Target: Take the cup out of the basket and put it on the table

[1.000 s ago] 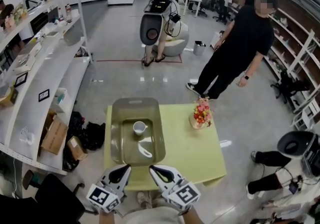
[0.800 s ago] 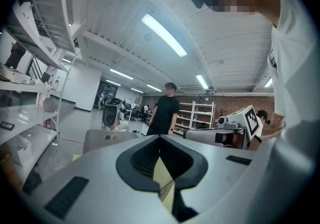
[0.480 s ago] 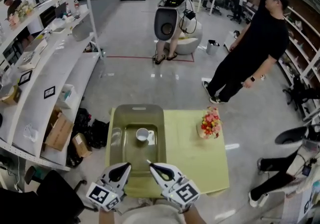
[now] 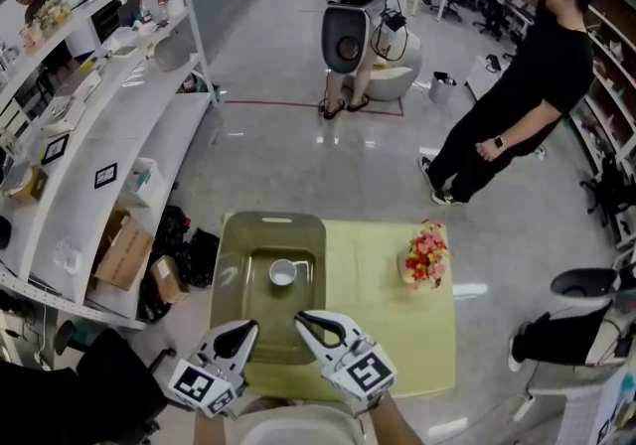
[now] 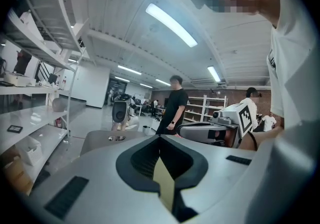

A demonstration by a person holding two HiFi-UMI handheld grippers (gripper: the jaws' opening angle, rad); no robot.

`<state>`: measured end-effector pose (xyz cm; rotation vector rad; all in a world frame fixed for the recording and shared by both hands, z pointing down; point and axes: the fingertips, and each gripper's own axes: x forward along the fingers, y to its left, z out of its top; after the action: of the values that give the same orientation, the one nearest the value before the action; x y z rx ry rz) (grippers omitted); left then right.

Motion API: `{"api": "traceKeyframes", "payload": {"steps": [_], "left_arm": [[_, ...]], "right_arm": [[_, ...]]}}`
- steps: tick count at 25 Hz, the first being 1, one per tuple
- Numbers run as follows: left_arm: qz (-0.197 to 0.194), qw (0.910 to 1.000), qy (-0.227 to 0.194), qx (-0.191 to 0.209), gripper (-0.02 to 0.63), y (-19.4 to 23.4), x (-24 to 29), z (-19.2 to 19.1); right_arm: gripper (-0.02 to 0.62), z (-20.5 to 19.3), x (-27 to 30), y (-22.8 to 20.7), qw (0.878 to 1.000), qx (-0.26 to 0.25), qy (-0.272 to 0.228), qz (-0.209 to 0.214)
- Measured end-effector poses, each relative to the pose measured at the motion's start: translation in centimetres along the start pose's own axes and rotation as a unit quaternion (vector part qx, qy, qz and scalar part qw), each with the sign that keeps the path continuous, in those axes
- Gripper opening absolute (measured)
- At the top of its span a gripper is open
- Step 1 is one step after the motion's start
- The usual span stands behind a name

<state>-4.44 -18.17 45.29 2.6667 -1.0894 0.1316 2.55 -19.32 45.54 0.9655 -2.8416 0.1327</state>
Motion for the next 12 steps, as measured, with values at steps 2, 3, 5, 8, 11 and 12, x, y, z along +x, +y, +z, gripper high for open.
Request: {"api": "traceKeyframes", "payload": {"steps": [2,3,5,8,11,12], "left_arm": [[0.005,1.0,0.002,-0.001,0.009,0.1,0.6,0.1],[0.007,1.0,0.003,-0.001,0.009,0.1,0.9,0.2],[0.01,0.9999,0.006,-0.003,0.009,0.2,1.2,0.2],[0.01,0.9999,0.008,-0.005,0.009,0.6,1.6,0.1],[0.006,0.9999,0.01,-0.006,0.009,0.9,2.1,0.1],[0.005,0.9999,0.01,-0.005,0.009,1.0,2.3,0.1]], "right_arm": [[0.009,0.0,0.3,-1.0,1.0,-0.01,0.011,0.007],[0.009,0.1,0.5,-1.5,1.0,-0.016,0.016,0.01],[0.011,0.0,1.0,-2.0,0.999,-0.029,0.028,0.018],[0.036,-0.6,2.1,-2.4,0.997,-0.048,0.051,0.031],[0.102,-1.5,3.1,-2.6,0.994,-0.064,0.076,0.044],[0.112,-1.8,3.5,-2.7,0.993,-0.07,0.084,0.046]]}}
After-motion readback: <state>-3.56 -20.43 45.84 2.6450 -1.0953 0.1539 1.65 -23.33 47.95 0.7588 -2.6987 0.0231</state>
